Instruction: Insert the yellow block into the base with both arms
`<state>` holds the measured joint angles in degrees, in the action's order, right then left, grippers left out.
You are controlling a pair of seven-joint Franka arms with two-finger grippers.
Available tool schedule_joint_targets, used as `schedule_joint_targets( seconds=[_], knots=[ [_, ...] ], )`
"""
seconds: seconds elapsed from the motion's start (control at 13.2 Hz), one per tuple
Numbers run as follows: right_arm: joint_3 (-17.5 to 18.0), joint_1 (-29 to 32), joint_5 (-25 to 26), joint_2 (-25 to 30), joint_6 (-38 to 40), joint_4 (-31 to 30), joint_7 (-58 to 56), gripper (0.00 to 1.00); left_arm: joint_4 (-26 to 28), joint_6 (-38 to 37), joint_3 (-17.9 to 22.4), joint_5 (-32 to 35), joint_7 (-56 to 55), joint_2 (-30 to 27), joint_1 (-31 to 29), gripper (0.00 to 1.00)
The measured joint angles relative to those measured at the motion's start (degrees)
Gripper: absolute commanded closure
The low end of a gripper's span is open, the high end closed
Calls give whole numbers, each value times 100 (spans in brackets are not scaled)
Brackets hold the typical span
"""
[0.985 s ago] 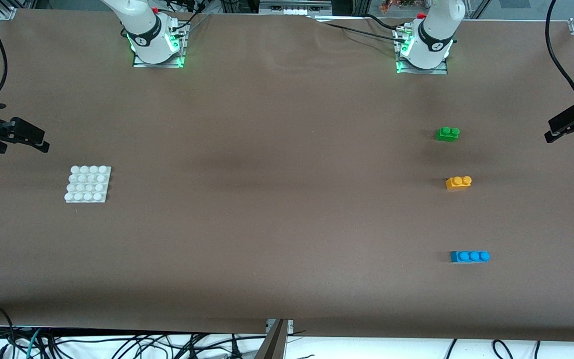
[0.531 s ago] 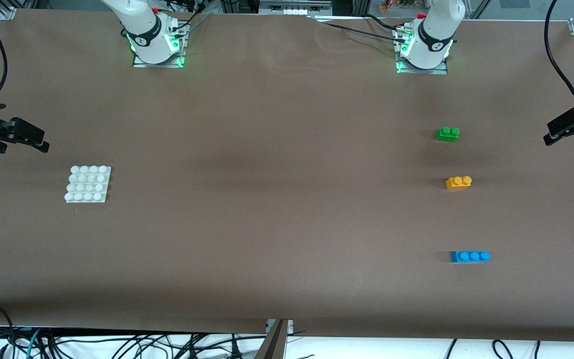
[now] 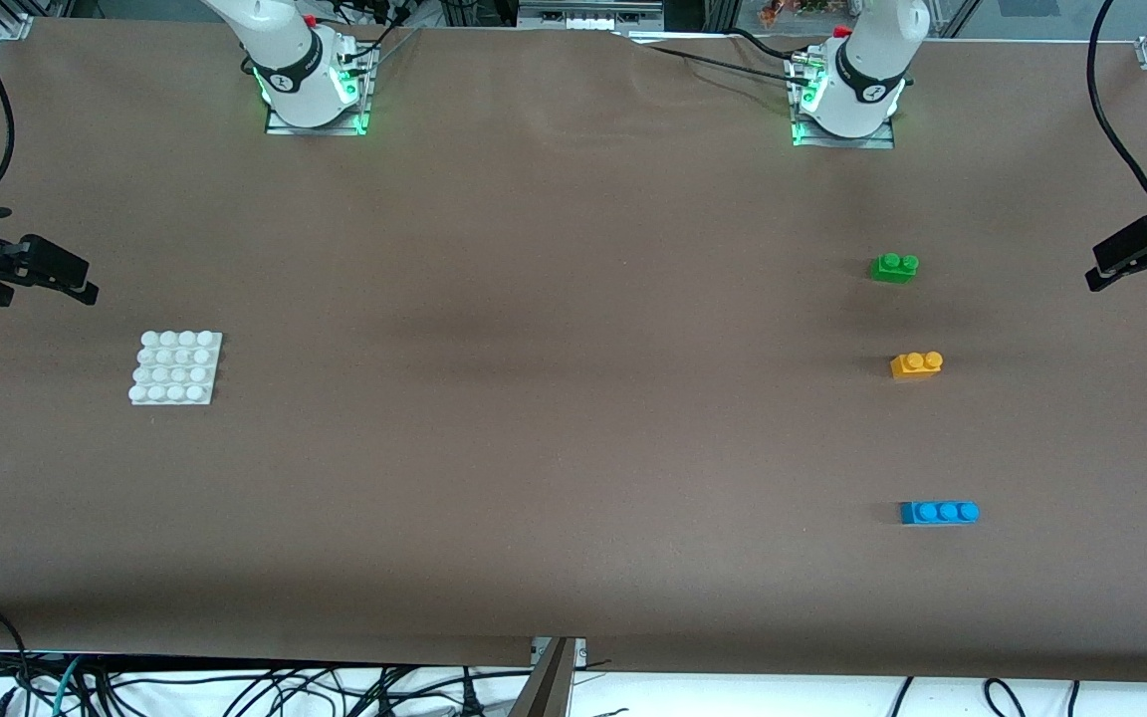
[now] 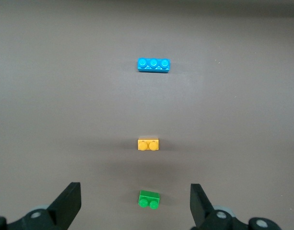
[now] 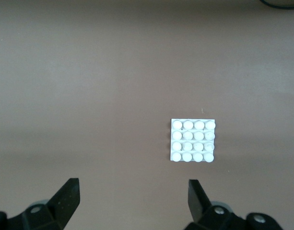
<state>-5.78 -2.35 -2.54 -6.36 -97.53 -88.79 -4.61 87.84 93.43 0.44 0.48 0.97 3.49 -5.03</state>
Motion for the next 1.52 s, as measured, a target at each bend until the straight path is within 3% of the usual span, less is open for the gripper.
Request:
schedule_joint_targets(
  seconds=[0.91,1.21,1.52],
  knots=[
    [-6,8,0,-130,3,-8,12,0,4,0,0,0,0,46,0,0],
    [-35,65,4,-405,10,-39,19,0,4,0,0,0,0,54,0,0],
    [-111,175,124,-1153,-62,-100,19,0,5,0,0,0,0,59,0,0]
  ],
)
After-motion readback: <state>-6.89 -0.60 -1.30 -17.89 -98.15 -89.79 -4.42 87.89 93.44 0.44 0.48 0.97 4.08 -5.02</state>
